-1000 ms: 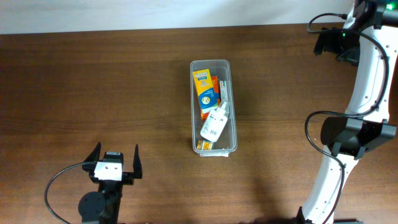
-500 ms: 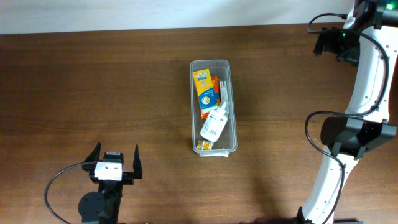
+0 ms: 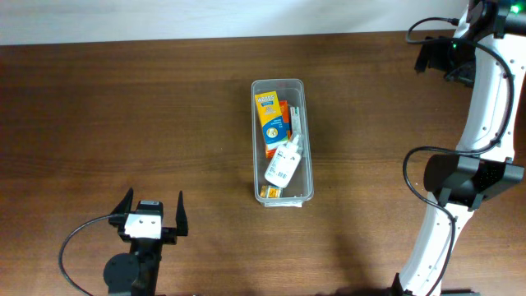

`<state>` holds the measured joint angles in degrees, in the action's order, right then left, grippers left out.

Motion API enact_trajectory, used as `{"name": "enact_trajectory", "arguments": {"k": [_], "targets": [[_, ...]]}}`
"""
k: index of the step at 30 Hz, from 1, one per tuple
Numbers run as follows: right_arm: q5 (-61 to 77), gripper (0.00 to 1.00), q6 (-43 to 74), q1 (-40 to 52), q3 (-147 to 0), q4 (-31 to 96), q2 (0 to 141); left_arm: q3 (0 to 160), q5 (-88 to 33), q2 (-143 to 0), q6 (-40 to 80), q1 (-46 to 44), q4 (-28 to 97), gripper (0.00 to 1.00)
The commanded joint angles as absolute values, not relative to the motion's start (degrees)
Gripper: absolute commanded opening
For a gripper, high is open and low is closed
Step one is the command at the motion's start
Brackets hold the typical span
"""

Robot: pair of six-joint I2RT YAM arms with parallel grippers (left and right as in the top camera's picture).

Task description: Pack container

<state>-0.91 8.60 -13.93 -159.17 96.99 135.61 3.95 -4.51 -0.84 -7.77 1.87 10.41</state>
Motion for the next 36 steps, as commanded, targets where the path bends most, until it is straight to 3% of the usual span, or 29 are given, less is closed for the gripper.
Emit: {"name": "enact_trajectory", "arguments": {"k": [1, 14, 27, 36], "targets": [[-0.62, 0.98, 8.67, -13.85, -159.04, 97.32, 135.15, 3.09, -4.73, -0.30, -8.71, 2.15, 10.04, 0.99], [-3.18, 0.98, 7.14, -11.25, -155.76, 95.00, 126.91, 3.09, -4.73, -0.30, -8.71, 2.15, 10.04, 0.99], [-2.37, 0.98, 6.52, -3.79, -99.39, 51.11, 88.27, 3.09, -4.73, -0.30, -8.71, 2.15, 10.04, 0.99], [-5.02, 0.98, 6.26, -0.67, -69.49, 39.55, 61.89, 3.09, -4.73, -0.30, -8.71, 2.15, 10.04, 0.99]]}}
